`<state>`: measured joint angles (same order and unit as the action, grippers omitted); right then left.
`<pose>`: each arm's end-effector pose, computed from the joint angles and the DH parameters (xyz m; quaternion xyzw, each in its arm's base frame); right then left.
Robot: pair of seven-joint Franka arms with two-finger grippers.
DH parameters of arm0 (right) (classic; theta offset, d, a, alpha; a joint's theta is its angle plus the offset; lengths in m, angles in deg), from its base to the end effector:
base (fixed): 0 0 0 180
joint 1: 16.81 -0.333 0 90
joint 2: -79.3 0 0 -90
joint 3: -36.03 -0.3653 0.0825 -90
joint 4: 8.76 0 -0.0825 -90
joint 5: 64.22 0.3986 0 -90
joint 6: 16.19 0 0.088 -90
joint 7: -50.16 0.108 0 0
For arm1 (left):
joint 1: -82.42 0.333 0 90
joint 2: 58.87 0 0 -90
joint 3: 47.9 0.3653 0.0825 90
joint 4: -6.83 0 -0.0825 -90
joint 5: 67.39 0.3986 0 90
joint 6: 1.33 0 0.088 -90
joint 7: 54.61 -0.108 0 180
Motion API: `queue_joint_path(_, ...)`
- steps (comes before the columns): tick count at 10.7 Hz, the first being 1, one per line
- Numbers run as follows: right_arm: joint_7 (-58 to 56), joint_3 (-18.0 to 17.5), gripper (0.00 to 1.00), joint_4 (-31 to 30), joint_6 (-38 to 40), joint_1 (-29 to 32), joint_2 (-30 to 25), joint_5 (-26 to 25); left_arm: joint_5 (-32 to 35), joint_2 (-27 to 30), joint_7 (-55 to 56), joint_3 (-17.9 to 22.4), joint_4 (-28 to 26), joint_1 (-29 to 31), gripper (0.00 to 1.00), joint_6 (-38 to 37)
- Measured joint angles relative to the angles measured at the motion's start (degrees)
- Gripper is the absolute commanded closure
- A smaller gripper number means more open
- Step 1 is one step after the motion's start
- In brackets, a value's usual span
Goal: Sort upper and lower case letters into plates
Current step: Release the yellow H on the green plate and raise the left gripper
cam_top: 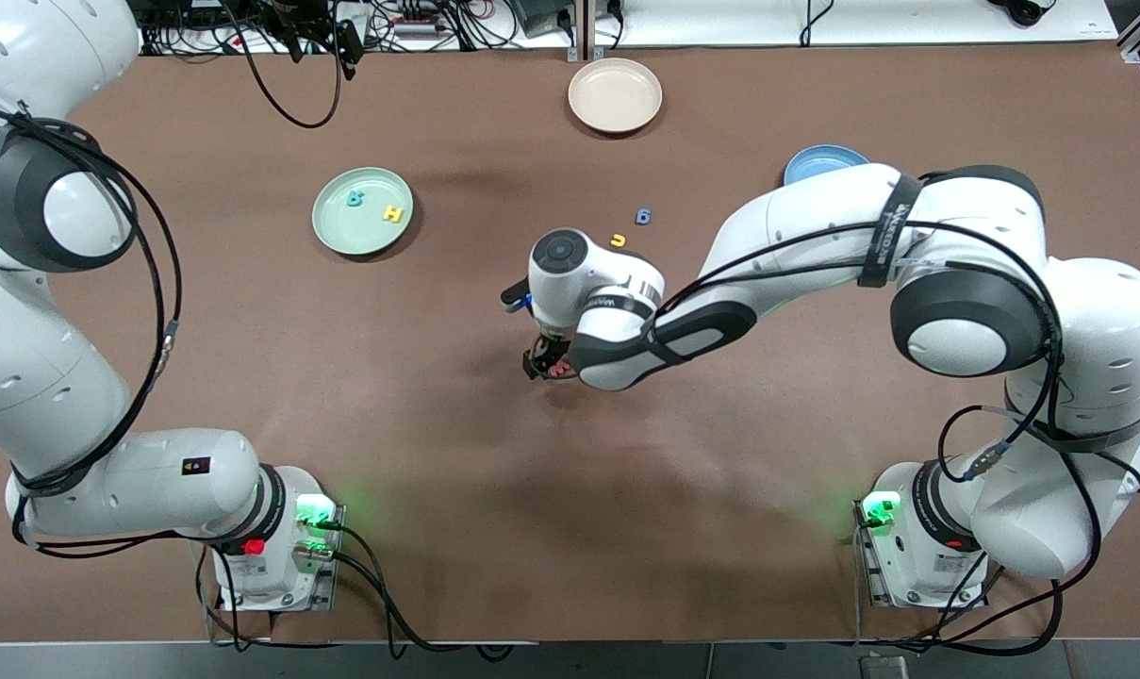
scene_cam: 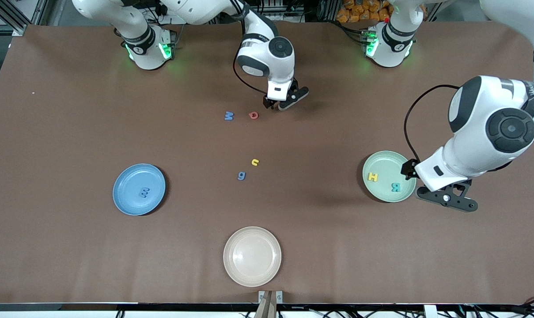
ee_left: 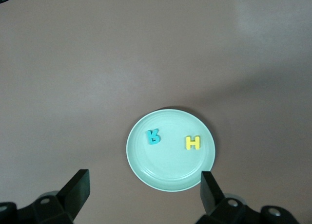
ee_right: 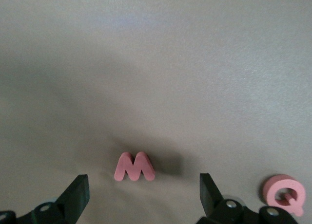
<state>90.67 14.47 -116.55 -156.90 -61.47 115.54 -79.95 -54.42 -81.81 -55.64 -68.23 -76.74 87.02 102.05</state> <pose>0.2881 0.6048 0.2174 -0.9556 -0.2938 0.0183 0.0146 0.6917 -0.1316 0.5042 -0.9859 0.1613 0.0091 0.0431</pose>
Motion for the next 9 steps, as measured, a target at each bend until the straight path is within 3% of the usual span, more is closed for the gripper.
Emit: queue_joint_path(9, 0.90, 2.24, 0.00, 0.74, -1.01, -1.75, 1.64, -2.35, -3.41, 3.58, 6.78, -0.22, 0.03, -0.02, 0.00, -3.64)
